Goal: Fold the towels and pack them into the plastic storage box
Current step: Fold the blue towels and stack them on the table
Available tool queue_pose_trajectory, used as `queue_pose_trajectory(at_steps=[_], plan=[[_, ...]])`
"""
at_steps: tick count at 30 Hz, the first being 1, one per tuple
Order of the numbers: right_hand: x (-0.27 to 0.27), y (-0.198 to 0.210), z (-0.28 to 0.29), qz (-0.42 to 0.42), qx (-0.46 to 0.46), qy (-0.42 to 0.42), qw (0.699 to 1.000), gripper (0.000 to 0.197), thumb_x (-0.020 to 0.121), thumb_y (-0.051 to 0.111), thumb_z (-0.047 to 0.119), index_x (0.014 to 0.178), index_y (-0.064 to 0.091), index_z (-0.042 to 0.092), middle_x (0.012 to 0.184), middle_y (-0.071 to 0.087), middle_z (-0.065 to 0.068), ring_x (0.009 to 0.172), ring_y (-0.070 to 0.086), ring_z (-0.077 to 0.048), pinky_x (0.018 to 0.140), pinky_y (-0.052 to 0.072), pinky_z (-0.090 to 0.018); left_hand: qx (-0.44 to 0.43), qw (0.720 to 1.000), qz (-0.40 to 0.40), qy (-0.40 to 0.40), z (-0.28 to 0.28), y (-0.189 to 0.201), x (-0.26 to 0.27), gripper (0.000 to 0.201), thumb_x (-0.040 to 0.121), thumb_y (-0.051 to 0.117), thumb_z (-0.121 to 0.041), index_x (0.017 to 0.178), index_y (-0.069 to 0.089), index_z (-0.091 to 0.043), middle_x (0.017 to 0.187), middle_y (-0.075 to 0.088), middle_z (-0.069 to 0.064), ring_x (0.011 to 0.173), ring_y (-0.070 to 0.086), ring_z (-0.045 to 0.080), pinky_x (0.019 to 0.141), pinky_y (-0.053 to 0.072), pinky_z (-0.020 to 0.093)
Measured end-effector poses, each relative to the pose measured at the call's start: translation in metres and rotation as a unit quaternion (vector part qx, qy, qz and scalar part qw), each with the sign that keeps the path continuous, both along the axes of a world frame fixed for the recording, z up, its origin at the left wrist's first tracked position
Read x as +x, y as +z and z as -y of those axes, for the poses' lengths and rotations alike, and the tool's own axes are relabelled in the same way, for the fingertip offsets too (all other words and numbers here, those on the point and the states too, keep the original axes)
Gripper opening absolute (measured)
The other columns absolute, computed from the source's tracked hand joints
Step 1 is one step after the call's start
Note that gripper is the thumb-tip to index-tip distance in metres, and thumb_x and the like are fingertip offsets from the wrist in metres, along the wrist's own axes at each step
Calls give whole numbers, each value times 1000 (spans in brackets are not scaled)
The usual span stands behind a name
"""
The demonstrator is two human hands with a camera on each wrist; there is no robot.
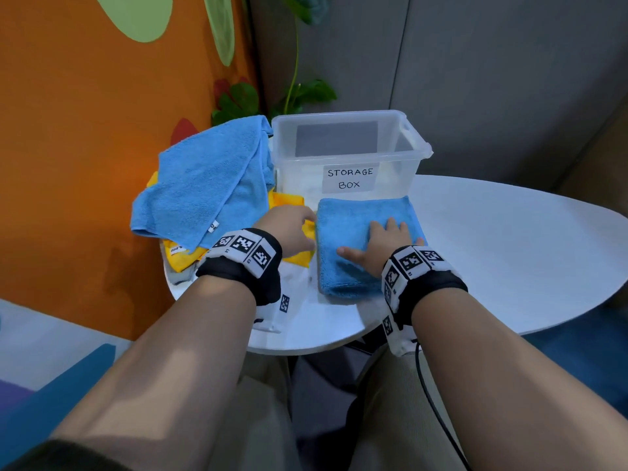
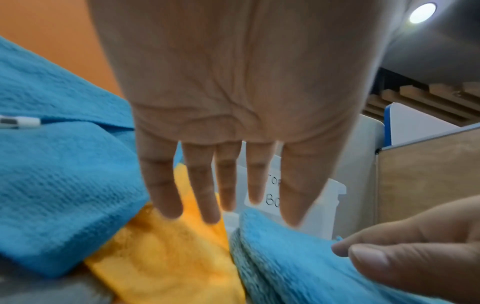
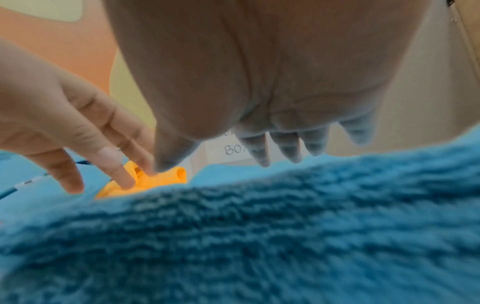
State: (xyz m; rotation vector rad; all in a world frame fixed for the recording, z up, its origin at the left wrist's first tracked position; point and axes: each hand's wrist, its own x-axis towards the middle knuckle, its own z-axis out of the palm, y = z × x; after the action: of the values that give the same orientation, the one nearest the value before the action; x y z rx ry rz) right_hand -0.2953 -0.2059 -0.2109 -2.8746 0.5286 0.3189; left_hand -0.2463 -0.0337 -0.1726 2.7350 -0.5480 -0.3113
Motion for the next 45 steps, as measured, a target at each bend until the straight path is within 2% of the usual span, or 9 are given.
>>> queue_pose_trajectory(at_steps=[3, 7, 13, 19, 24, 28, 35, 41, 45], plan=[[10, 7, -12, 49, 23, 9, 998, 83, 80, 42, 75, 142, 34, 20, 151, 27, -8, 142, 17, -27, 113, 17, -56, -107, 986, 93, 85, -15, 4, 9, 36, 84, 60, -21, 120, 61, -26, 120, 58, 3, 106, 56, 24, 87, 47, 35], [22, 13, -29, 103, 69, 45, 991, 75, 86, 41, 68, 141, 37, 18, 148, 33, -8, 138, 28, -26, 111, 26, -51, -101, 951, 208, 206, -40, 8, 16, 35, 86, 58, -24, 120, 57, -29, 127, 47, 5, 120, 42, 31, 94, 39, 46], [34, 21, -57, 157, 119, 69, 978, 62, 89, 49, 58, 136, 44, 17, 136, 42, -7, 127, 41, -25, 103, 37, -44, -26, 946, 129, 295, -88, -9, 26, 57, 91, 55, -33, 143, 34, -29, 149, 32, 1, 134, 32, 30, 100, 32, 55], [45, 23, -82, 174, 180, 75, 965, 53, 86, 55, 55, 127, 51, 21, 128, 43, -5, 116, 50, -27, 98, 43, -45, -11, 944, 150, 293, -108, -19, 27, 40, 89, 63, -34, 127, 53, -26, 129, 51, 5, 122, 46, 31, 93, 39, 53], [50, 31, -91, 201, 188, 96, 956, 45, 89, 55, 47, 127, 51, 22, 129, 44, -5, 119, 46, -27, 99, 41, -44, -115, 943, 165, 266, -121, -16, 32, 19, 94, 56, -32, 107, 64, -21, 110, 64, 5, 106, 57, 32, 91, 47, 49], [53, 46, -100, 262, 203, 121, 936, 40, 91, 55, 36, 128, 50, 21, 131, 44, -4, 121, 45, -25, 100, 41, -43, -179, 944, 206, 184, -121, 3, 31, 22, 98, 49, -21, 114, 62, -15, 105, 60, 9, 101, 54, 27, 84, 39, 30], [55, 68, -109, 354, 231, 171, 890, 61, 87, 60, 30, 143, 35, 29, 145, 30, -3, 132, 35, -24, 107, 35, -42, -234, 942, 241, 15, -104, 51, 14, 20, 98, 51, -18, 112, 65, -19, 89, 42, -2, 85, 44, 13, 80, 31, 8], [49, 81, -105, 419, 193, 161, 873, 20, 84, 63, 35, 98, 61, 22, 123, 46, -2, 113, 45, -27, 95, 41, -46, -249, 917, 308, -49, -93, 83, 5, 24, 94, 47, -23, 107, 66, -19, 90, 43, -2, 95, 49, 24, 90, 40, 40], [42, 90, -99, 406, 146, 157, 888, 21, 87, 58, 42, 92, 58, 21, 110, 53, 1, 106, 46, -27, 88, 40, -40, -294, 881, 370, 22, -97, 93, 7, 23, 94, 45, -22, 105, 65, -21, 90, 39, -8, 95, 50, 25, 87, 43, 42]])
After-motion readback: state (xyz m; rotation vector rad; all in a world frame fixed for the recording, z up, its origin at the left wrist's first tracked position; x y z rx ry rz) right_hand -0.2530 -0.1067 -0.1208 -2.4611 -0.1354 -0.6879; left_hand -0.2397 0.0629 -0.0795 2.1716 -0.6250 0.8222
